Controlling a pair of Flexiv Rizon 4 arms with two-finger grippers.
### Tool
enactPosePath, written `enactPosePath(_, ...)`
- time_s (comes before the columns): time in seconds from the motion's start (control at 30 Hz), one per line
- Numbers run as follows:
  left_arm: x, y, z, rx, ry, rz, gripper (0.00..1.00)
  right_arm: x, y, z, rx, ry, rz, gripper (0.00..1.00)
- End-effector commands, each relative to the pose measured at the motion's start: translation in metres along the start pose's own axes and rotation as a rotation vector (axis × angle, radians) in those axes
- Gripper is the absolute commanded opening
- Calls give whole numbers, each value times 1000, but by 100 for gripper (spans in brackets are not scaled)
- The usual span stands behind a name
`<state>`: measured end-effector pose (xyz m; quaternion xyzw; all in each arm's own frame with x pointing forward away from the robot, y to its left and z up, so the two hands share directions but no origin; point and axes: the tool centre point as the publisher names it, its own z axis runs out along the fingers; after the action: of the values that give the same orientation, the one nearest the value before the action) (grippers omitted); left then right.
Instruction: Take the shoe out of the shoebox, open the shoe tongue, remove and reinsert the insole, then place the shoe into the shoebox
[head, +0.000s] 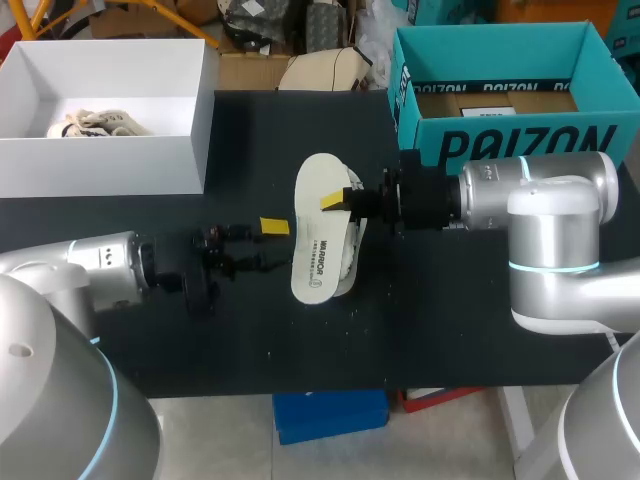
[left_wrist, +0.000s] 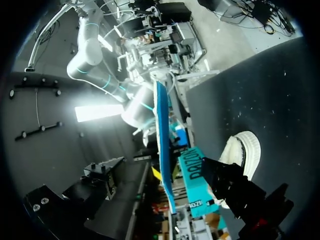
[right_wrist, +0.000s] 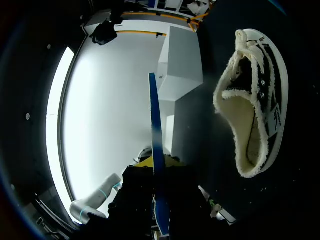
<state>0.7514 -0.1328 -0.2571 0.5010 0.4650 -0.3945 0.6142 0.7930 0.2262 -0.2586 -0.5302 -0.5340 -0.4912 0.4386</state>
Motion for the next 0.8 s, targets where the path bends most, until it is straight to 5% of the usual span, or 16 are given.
enactPosePath(0.03, -8, -2, -5, -21, 73, -16, 100, 0, 0, 1, -3, -3, 1, 0)
enactPosePath(0.5, -41, 0, -37, 69, 301, -83, 100, 0, 0, 1, -3, -3, 1, 0)
enactPosePath(0.8, -31, -8, -38, 68, 339, -83, 100, 0, 0, 1, -3, -3, 1, 0)
